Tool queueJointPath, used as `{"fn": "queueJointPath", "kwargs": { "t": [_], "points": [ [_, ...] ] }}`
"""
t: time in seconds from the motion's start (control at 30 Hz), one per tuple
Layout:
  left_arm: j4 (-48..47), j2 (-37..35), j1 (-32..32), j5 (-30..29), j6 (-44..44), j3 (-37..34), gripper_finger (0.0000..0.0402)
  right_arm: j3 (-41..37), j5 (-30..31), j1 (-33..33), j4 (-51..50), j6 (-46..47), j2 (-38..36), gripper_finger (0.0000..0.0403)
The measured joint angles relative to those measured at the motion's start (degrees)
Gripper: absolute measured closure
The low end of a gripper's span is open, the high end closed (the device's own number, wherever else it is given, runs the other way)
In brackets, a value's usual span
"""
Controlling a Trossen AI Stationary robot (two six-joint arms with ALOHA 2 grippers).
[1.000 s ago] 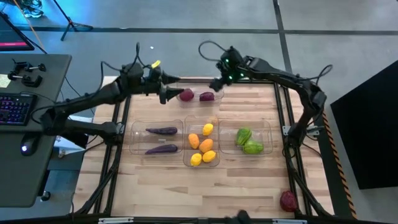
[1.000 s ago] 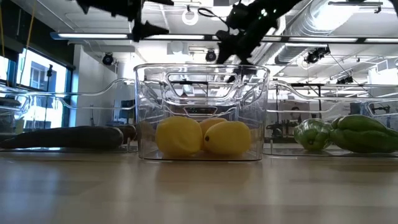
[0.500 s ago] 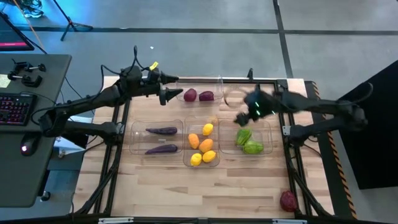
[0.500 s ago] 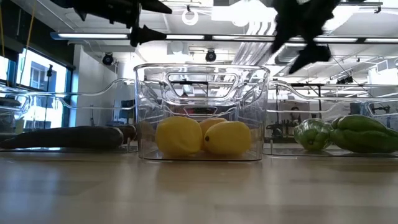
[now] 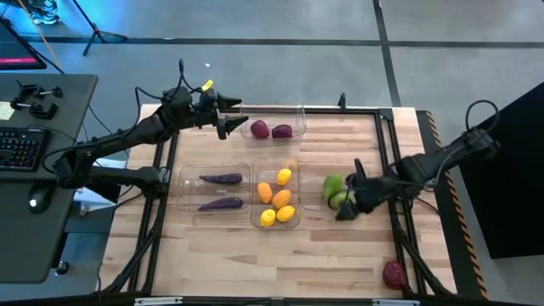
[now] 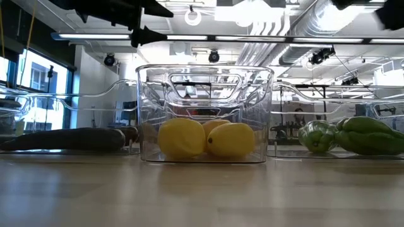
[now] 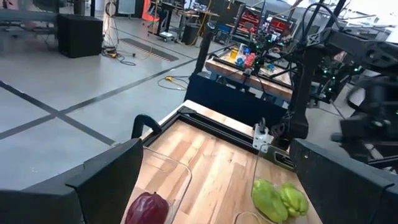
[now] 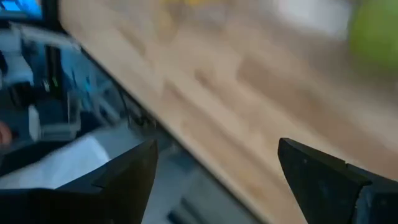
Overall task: Sort produce into baskets
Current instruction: Put the red apple in the top transparent bin
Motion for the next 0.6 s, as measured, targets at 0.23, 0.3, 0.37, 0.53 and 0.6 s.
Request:
{"fn": "queueJointPath", "kwargs": {
  "t": [0.23,0.3,0.37,0.53,0.6],
  "points": [
    [-0.1,0.0,0.0,0.0,0.7,0.0,0.0007,0.0,-6.5,5.9,-0.7,11.9,1.1,0.0080],
    [-0.1,0.0,0.0,0.0,0.7,0.0,0.0007,0.0,-5.7,6.9,-0.7,14.0,1.1,0.0080],
    [-0.2,0.0,0.0,0.0,0.7,0.0,0.0007,0.0,-6.3,7.2,-0.7,13.5,1.5,0.0080],
    [-0.5,0.2,0.0,0.0,0.6,0.0,0.0007,0.0,-13.3,7.2,-4.1,12.9,3.7,0.0080],
    [-0.8,0.4,0.0,0.0,0.2,0.0,0.0007,0.0,-16.6,7.2,-6.2,14.7,5.1,0.0080]
  ]
}}
